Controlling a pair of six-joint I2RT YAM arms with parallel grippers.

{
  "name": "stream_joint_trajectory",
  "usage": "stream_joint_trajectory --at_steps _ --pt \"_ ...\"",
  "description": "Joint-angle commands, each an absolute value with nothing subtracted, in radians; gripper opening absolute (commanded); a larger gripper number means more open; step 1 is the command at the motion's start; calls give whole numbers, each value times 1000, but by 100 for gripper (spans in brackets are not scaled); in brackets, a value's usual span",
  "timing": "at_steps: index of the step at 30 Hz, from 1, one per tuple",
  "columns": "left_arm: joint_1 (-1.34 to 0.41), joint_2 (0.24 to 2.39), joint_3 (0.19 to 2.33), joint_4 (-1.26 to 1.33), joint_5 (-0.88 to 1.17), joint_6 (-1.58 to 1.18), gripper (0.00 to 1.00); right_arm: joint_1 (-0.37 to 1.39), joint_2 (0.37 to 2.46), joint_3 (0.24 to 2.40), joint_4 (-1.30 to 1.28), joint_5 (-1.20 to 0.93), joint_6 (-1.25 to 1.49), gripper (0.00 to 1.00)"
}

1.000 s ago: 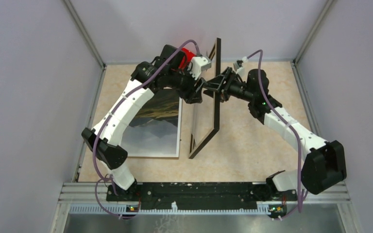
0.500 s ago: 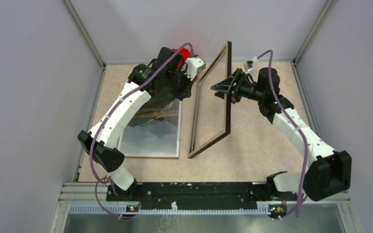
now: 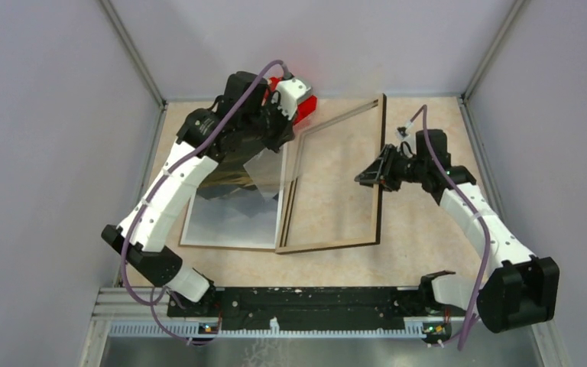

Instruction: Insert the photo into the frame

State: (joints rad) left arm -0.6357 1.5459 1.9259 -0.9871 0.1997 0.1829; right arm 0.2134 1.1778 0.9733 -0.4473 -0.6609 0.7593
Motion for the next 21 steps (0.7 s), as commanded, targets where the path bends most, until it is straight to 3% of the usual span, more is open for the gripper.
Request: stream_joint_trajectory --at_steps 1,9,21 --pt "-632 1476 1962 -862 126 206 0 219 1168 914 -516 -578 574 13" --pt "-631 1371 1866 -734 -29 277 0 219 1202 809 -559 -415 480 8" --pt "-631 1354 1788 -696 -40 265 0 225 1390 793 -547 -131 471 5"
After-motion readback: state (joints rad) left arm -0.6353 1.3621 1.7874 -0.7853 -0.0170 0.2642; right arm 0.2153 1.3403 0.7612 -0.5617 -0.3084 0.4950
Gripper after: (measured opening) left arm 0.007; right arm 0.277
